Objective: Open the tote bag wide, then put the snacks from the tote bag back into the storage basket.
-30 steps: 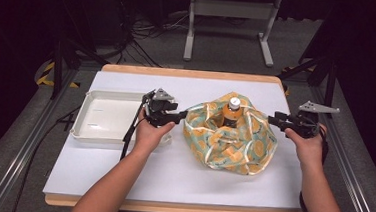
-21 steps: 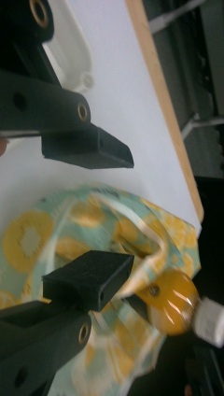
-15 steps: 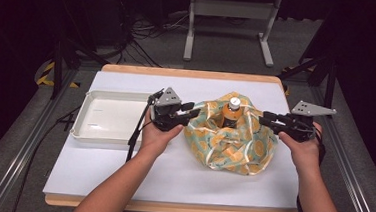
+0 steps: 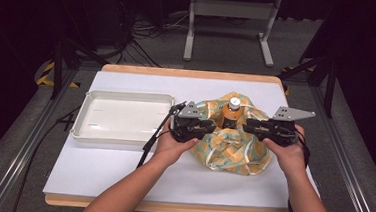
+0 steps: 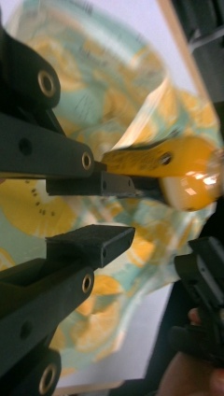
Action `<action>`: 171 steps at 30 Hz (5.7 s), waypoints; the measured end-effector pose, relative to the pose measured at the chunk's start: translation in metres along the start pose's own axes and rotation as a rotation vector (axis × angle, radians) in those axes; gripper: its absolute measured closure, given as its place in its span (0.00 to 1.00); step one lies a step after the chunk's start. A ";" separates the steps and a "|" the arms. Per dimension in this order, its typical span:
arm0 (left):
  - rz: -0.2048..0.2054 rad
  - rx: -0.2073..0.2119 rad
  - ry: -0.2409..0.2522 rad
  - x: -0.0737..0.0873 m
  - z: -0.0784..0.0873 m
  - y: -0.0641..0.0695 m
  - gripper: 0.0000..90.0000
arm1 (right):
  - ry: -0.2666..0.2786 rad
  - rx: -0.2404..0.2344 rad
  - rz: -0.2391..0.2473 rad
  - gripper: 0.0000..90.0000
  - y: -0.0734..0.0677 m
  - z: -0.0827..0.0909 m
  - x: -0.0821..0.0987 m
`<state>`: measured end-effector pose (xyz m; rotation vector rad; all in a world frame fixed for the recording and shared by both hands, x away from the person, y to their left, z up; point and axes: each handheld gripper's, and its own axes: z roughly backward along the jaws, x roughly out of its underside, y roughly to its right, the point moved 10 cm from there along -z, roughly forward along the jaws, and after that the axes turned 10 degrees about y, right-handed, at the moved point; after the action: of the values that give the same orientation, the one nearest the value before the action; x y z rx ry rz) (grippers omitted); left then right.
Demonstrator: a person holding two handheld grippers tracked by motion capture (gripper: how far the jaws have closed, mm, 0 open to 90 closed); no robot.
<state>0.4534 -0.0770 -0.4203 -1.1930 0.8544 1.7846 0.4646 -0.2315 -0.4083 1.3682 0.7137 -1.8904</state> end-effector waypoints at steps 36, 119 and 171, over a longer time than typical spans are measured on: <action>0.073 -0.035 -0.240 0.086 -0.021 -0.012 0.58 | -0.120 0.029 -0.047 0.23 0.021 -0.009 0.077; 0.023 0.035 0.171 -0.061 -0.033 -0.032 0.33 | 0.045 0.026 -0.016 0.23 0.004 0.030 0.044; -0.086 0.075 0.178 -0.060 -0.068 -0.027 0.65 | 0.057 0.008 -0.039 0.23 0.003 0.028 0.048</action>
<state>0.5179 -0.1382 -0.3889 -1.3332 0.9486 1.5812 0.4407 -0.2648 -0.4457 1.4272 0.7667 -1.8924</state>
